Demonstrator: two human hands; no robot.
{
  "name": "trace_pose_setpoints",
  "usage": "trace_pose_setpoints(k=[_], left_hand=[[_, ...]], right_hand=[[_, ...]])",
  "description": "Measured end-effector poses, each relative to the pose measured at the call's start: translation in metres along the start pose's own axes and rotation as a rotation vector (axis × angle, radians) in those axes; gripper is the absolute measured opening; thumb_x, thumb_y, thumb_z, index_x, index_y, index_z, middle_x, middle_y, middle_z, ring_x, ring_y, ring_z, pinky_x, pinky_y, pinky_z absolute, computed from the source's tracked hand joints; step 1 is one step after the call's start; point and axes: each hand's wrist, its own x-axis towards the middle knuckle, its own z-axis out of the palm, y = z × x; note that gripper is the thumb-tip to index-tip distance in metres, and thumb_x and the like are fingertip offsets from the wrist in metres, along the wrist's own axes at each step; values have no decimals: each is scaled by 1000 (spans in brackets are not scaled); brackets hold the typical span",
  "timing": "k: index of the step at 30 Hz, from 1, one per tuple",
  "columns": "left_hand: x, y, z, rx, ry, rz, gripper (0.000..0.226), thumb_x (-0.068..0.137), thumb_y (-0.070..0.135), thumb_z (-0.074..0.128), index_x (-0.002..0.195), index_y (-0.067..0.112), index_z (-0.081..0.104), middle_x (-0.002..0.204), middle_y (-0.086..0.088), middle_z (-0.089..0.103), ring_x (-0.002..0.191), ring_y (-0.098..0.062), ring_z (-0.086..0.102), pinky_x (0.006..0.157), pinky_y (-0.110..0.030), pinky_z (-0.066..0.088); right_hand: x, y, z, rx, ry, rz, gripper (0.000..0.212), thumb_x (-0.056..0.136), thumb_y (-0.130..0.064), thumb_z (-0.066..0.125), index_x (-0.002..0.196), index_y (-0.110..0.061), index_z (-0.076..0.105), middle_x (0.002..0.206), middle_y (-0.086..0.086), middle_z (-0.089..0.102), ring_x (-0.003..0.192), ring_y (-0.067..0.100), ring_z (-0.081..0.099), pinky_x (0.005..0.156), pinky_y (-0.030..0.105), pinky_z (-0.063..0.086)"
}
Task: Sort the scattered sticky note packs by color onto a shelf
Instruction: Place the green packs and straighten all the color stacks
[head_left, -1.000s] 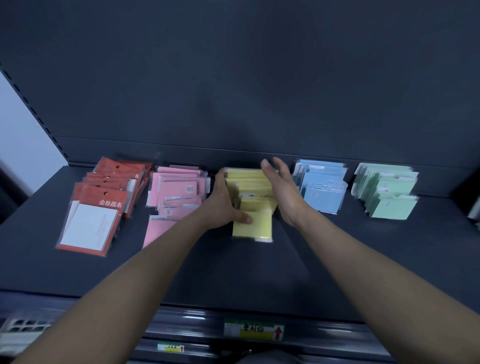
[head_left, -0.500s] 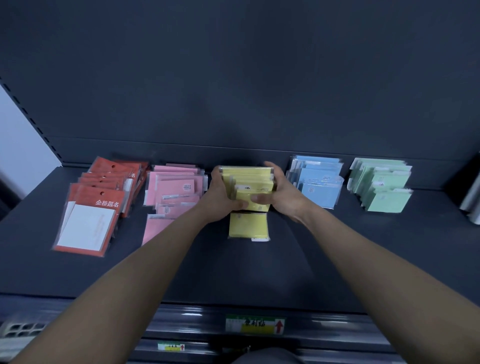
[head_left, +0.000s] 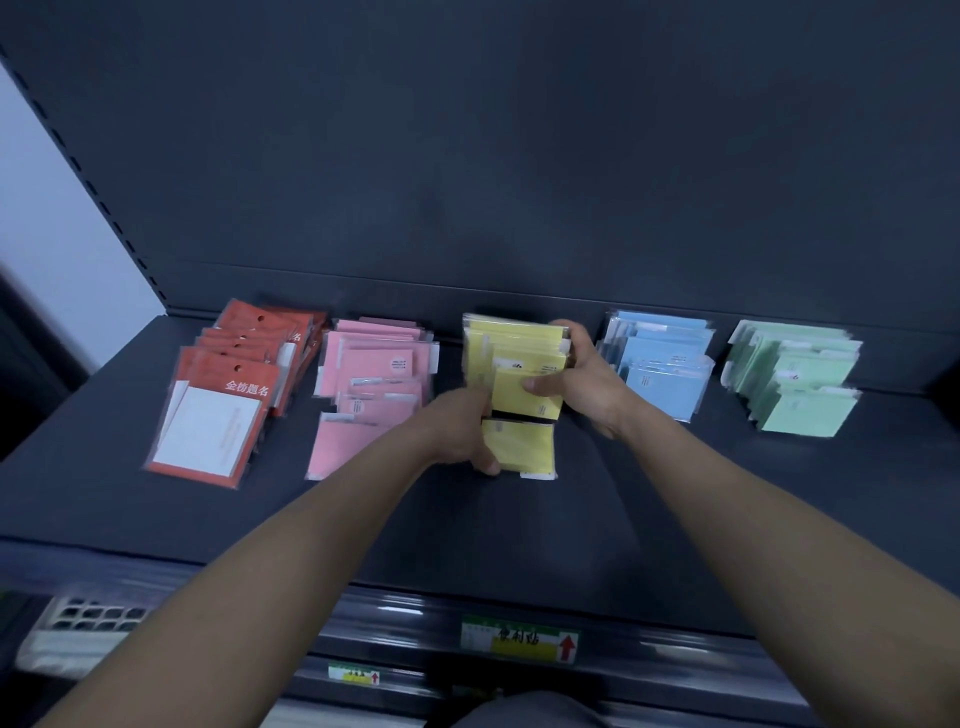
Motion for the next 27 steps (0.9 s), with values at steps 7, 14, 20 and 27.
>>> trace_pose_setpoints(k=[7, 14, 20, 27], left_hand=[[3, -6, -1, -33, 142, 79, 46, 68, 5, 76, 94, 14, 40, 88, 1, 46, 78, -16, 46, 53, -22, 34], [20, -5, 0, -321, 444, 100, 61, 69, 8, 77, 109, 12, 31, 106, -2, 44, 95, -22, 52, 70, -27, 45], [36, -9, -8, -426, 236, 43, 135, 66, 6, 82, 142, 22, -28, 155, 1, 9, 132, -17, 32, 95, -22, 34], [52, -12, -8, -479, 314, 48, 125, 39, 25, 89, 141, 19, 17, 135, -2, 37, 124, -19, 42, 105, -40, 40]], right_hand=[[2, 4, -3, 57, -39, 27, 70, 84, 9, 62, 137, -26, 33, 111, -2, 58, 101, 15, 58, 95, 31, 50], [0, 7, 2, 116, -40, 58, 85, 77, -24, 76, 142, -43, 25, 129, -8, 54, 122, 18, 51, 110, 38, 36], [-5, 10, 0, -30, -91, 94, 112, 71, 18, 62, 149, -41, 7, 129, -3, 52, 120, 24, 52, 104, 43, 44], [-6, 4, 1, -59, 18, 47, 96, 74, 20, 58, 144, -35, 22, 106, -10, 56, 101, 19, 57, 90, 44, 51]])
